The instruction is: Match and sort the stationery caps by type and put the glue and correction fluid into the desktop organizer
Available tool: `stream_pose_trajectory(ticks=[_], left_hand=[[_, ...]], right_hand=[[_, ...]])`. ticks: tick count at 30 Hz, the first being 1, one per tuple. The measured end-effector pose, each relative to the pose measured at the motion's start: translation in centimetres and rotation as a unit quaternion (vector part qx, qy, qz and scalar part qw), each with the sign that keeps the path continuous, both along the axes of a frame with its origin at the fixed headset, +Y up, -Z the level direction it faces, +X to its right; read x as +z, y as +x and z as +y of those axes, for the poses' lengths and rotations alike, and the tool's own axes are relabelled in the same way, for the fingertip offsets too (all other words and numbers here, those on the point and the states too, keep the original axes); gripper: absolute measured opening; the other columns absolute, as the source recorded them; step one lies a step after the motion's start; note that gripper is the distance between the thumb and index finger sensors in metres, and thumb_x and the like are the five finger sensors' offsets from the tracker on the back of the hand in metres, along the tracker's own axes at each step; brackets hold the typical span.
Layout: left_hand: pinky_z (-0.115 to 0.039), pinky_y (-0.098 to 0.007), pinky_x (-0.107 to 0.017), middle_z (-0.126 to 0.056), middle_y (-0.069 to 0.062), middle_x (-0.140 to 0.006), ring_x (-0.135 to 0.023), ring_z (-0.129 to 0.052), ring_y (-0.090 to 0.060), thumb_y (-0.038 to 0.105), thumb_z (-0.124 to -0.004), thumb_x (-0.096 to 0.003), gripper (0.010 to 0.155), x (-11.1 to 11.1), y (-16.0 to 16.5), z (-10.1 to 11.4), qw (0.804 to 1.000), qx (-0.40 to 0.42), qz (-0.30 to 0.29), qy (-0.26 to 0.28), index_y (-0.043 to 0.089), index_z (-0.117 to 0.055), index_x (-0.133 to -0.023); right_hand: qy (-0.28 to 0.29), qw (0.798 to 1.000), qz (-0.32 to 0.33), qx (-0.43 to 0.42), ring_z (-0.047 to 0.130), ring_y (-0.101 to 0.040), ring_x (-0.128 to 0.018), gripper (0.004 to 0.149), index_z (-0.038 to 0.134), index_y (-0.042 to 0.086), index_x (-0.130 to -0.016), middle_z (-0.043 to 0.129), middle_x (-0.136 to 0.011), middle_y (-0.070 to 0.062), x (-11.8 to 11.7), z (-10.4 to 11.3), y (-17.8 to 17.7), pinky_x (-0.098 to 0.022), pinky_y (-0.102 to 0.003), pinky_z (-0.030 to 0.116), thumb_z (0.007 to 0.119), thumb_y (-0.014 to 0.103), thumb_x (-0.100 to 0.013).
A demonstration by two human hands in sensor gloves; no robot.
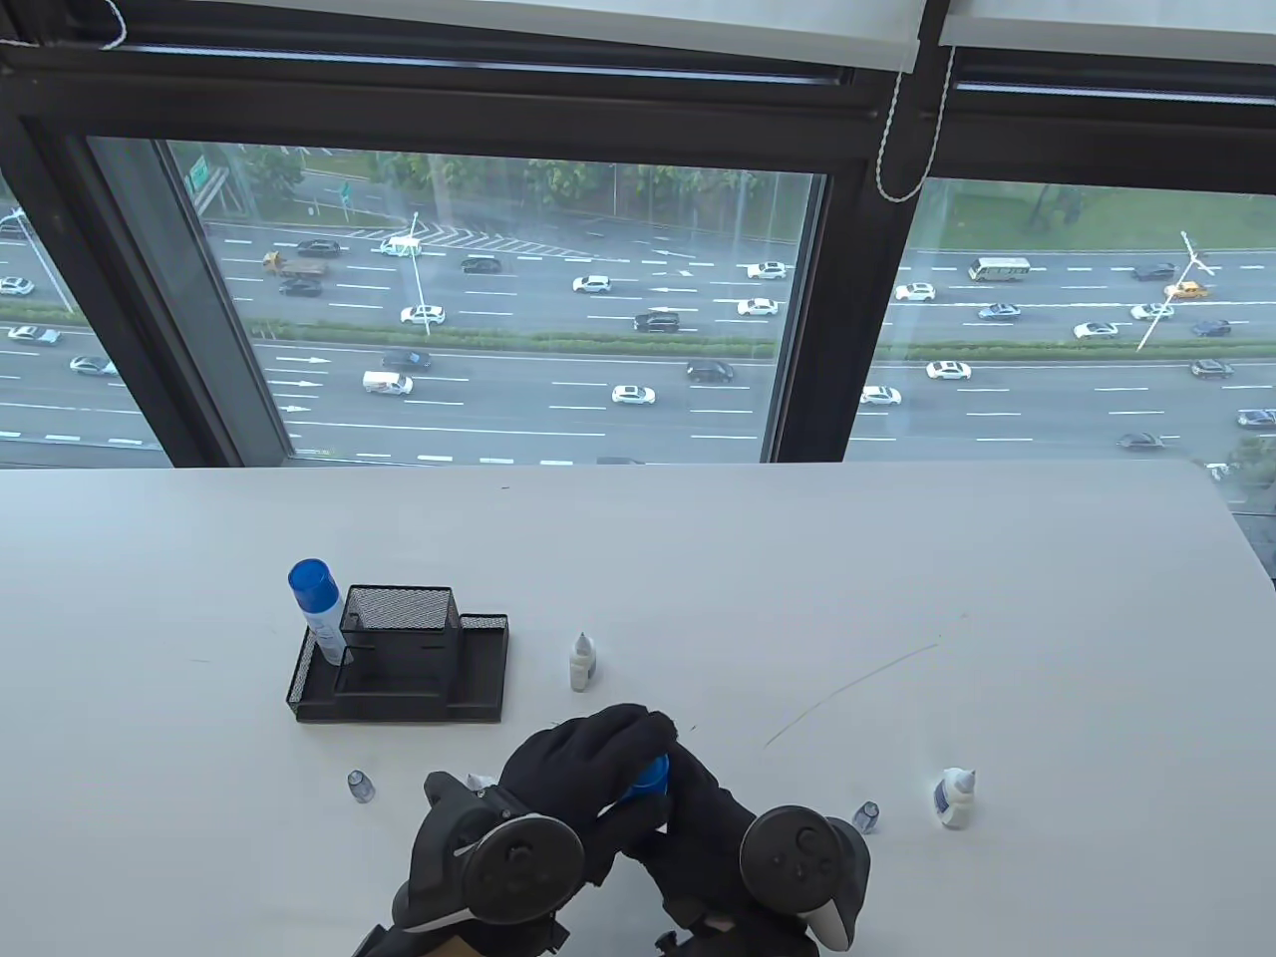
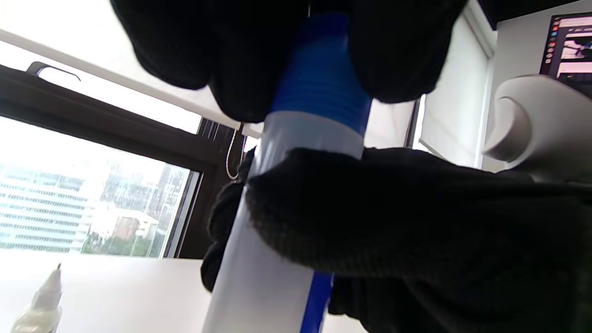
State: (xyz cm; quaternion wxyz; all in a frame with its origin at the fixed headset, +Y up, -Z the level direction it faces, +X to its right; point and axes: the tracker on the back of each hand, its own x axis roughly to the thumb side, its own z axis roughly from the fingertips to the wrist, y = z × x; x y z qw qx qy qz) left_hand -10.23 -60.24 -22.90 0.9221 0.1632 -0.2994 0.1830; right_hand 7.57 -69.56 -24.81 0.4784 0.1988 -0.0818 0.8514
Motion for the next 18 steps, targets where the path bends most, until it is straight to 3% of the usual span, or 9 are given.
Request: stream_pose_trajectory(ticks=[4, 9, 18], left_hand=[[-0.078, -0.052, -0.069, -0.078, -0.005, -0.113, -0.092, -0.095, -0.026, 0.046, -0.081, -0.0541, 0.061, 0.0, -0.2, 0.1, 1.000, -0.011, -0.012, -0.021, 0.028, -0.065, -0.109], [-0.079, -0.050, -0.067, -0.078, -0.005, -0.111, -0.092, -0.095, -0.024, 0.054, -0.082, -0.0522, 0.067, 0.1, 0.0, -0.9, 0.999, 0.053, 0.003, 0.005, 0.028, -0.061, -0.110], [-0.080, -0.049, -0.067, -0.082, -0.003, -0.107, -0.089, -0.096, -0.024, 0.052, -0.084, -0.0517, 0.064, 0.4, 0.2, -1.3, 0.996, 0.088, 0.002, 0.023, 0.030, -0.064, -0.108]], right_hand=[[0.002, 1.000, 0.005, 0.010, 0.090, -0.032, -0.085, 0.073, 0.059, 0.011, -0.103, 0.078, -0.095, -0.011, 0.1, 0.1, -0.2, -0.067, -0.051, 0.073, 0.094, 0.037, -0.044], [0.020, 1.000, -0.006, 0.007, 0.089, -0.032, -0.087, 0.074, 0.057, 0.012, -0.104, 0.077, -0.097, -0.010, 0.4, 0.6, 0.0, -0.068, -0.050, 0.072, 0.092, 0.038, -0.045], [0.032, 0.999, 0.000, -0.004, 0.088, -0.031, -0.088, 0.073, 0.056, 0.013, -0.104, 0.076, -0.097, -0.009, 0.5, 0.8, 0.1, -0.069, -0.050, 0.072, 0.092, 0.037, -0.045]])
